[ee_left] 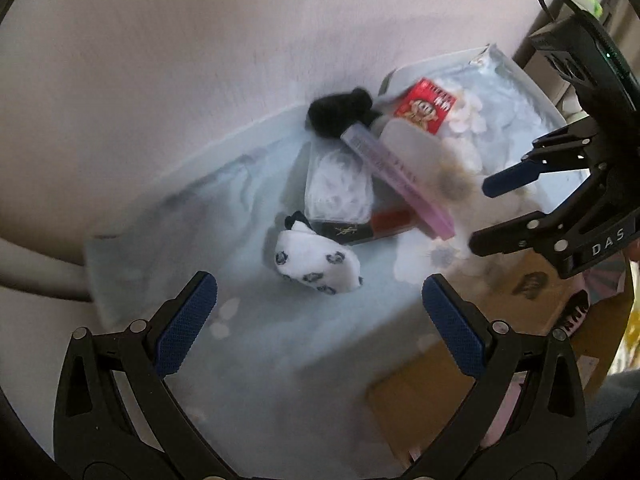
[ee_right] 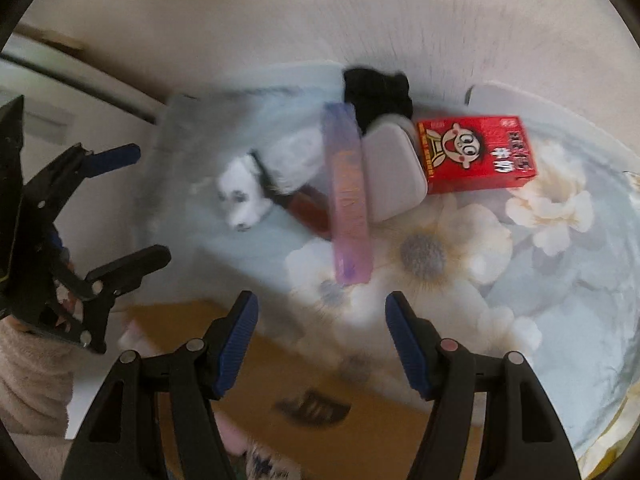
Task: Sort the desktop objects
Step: 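Move both tools back over the tray, then grasp the white panda sock with left tool while right grasps pink UNNY tube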
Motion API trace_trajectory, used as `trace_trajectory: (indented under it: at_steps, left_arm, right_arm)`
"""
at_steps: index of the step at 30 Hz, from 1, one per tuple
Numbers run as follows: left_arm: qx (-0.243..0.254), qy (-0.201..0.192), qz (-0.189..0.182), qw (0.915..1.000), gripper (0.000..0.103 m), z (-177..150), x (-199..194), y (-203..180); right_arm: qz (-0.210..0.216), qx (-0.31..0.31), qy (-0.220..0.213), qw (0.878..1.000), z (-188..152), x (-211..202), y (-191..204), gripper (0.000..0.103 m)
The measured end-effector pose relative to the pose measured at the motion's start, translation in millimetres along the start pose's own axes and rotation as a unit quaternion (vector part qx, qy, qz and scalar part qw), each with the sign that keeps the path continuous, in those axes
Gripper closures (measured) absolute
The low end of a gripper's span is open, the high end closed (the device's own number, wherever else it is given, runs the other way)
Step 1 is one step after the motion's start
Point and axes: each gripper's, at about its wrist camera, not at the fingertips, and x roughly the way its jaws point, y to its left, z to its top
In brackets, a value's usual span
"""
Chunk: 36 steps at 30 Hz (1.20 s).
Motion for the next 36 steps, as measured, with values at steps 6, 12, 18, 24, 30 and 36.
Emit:
trace_trajectory:
  at_steps: [6, 12, 18, 24, 30, 36]
  left_arm:
    - [0.007, 0.020, -0.015, 0.9997, 0.000, -0.6, 38.3, 4.3]
    - [0.007, 0.026, -0.019, 0.9994, 0.001, -0.1, 60.7, 7.6]
    - [0.013, 0.026, -0.013, 0.9995, 0.013, -1.2, 73.3, 5.3]
    - [-0.001, 0.022, -0.005, 0.9997, 0.038, -3.0, 81.3, 9.1]
    - [-0.009, 0.014, -0.005, 0.9999, 0.049, -4.2, 80.1, 11.2]
    - [-0.005, 0.009, 0.006, 0.9999, 0.049, -7.6, 67.1, 10.9]
  right_arm:
    - [0.008, 0.025, 0.031, 0.999, 20.5, 30.3, -13.4, 0.041]
    - [0.027, 0.050, 0.025, 0.998, 24.5, 41.1, -24.9, 0.040]
    - [0.062, 0.086, -0.009, 0.994, 25.9, 42.4, -34.2, 0.041]
    - [0.096, 0.132, -0.027, 0.986, 27.4, 37.7, -54.4, 0.062]
    - [0.098, 0.148, -0.035, 0.983, 24.7, 35.9, -62.3, 0.075]
    - [0.087, 0.126, -0.037, 0.987, 19.4, 25.4, -50.7, 0.077]
